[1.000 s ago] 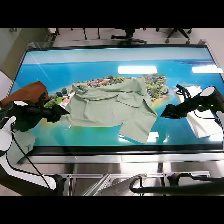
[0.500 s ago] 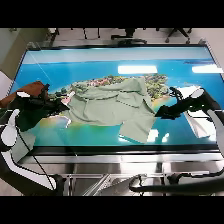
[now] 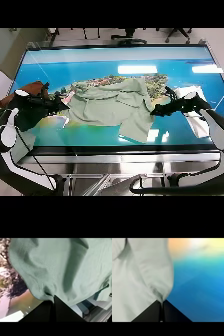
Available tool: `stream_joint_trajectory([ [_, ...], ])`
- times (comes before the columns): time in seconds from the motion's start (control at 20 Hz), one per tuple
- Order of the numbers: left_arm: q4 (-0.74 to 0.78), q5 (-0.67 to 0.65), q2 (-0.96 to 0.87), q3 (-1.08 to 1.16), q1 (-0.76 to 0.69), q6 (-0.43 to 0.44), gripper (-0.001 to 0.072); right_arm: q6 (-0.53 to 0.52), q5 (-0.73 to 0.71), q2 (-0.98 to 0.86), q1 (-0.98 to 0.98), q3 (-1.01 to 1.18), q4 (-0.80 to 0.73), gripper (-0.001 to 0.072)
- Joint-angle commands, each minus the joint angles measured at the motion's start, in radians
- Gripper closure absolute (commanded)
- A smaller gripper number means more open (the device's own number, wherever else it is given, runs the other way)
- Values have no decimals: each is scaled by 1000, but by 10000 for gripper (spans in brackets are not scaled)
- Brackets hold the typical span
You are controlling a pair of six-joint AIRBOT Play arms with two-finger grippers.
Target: Fold the shirts.
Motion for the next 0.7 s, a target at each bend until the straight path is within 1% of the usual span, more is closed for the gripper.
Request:
stream_joint_trajectory([
  [0.0, -18, -65, 110, 1, 4, 3, 692, -51, 164, 79, -4, 54, 173, 694],
  [0.05, -82, -81, 181, 2, 14, 9, 692, -51, 204, 134, -10, 93, 239, 694],
  [0.1, -187, -105, 251, 12, 32, 14, 692, -74, 245, 199, -26, 149, 343, 694],
  [0.2, -451, -162, 397, 92, 74, 18, 692, -120, 274, 325, -77, 291, 560, 694],
  [0.25, -567, -167, 479, 156, 102, 18, 692, -135, 271, 381, -111, 372, 628, 694],
  [0.35, -712, -104, 628, 293, 159, 19, 692, -137, 219, 483, -184, 539, 684, 695],
  [0.4, -736, -36, 704, 374, 197, 20, 692, -138, 160, 531, -217, 613, 680, 695],
  [0.5, -694, 88, 837, 529, 293, 20, 692, -142, 37, 614, -294, 732, 671, 694],
  [0.55, -646, 138, 893, 598, 355, 20, 692, -144, -13, 645, -330, 778, 641, 694],
  [0.65, -500, 170, 966, 706, 468, -9, 692, -145, -85, 696, -390, 845, 580, 694],
])
